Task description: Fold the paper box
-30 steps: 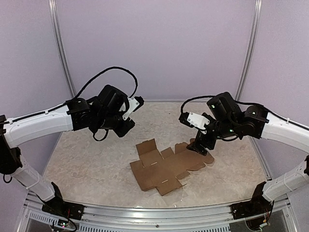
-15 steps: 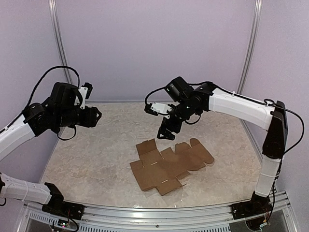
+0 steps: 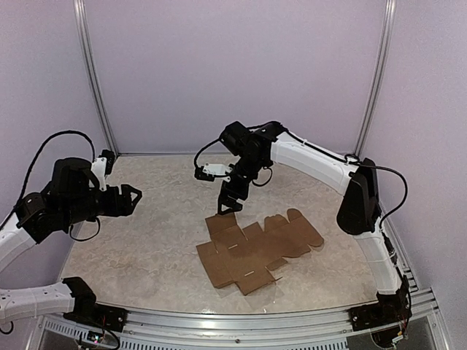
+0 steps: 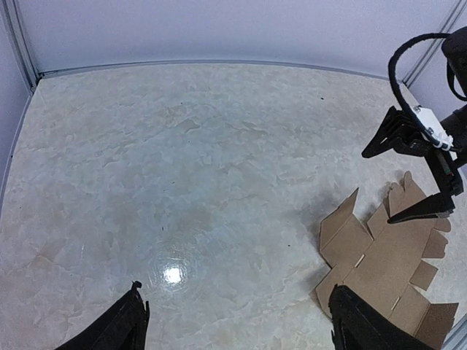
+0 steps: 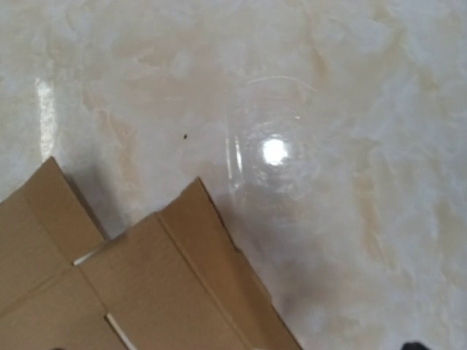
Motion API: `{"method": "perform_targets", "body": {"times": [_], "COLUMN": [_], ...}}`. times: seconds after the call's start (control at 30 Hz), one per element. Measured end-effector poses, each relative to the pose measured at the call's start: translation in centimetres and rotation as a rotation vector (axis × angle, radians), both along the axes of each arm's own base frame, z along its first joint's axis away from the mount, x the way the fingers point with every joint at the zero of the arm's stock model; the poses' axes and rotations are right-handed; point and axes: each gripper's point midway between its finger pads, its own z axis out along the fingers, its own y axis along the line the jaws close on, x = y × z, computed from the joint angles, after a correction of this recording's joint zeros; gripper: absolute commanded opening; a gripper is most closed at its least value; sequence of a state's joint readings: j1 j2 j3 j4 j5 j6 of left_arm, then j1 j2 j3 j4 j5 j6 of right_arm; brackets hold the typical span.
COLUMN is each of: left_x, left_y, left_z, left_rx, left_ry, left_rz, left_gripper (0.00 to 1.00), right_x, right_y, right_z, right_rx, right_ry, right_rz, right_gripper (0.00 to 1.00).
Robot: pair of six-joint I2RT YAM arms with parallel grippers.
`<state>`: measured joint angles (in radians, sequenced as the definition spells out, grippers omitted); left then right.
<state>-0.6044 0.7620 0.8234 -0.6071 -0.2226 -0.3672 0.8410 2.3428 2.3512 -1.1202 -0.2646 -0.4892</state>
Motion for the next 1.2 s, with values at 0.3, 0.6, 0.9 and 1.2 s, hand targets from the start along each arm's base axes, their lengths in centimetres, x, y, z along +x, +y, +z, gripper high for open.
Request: {"method": "perform_targets", "body": {"times": [0.3, 0.6, 0.9, 1.2], "left_x": [-0.4, -0.5, -0.4, 0.0], "left_y": [-0.3, -0.6, -0.9, -1.1], "left_z": [0.4, 0.5, 0.4, 0.0], "left_rx": [-0.046, -0.061, -0.065, -0.059], "left_ry": [-0.002, 0.001, 0.006, 0.017], "left_rz": [-0.017, -0.03, -0.034, -0.034], "left_gripper": [0.89, 0.89, 0.9, 0.9], "right_x": [-0.1, 0.8, 0.9, 0.9], "right_y": [0.8, 2.3, 2.3, 2.1], "right_z": [-4.1, -6.5, -8.4, -8.7], "right_rx": [-0.031, -0.007, -0.026, -0.035], "right_ry": [0.066, 0.076, 0.092, 0.096], "right_rz": [0.035, 0.049, 0.058, 0.06], "right_gripper": [0.98, 0.93, 0.74, 0.38]}}
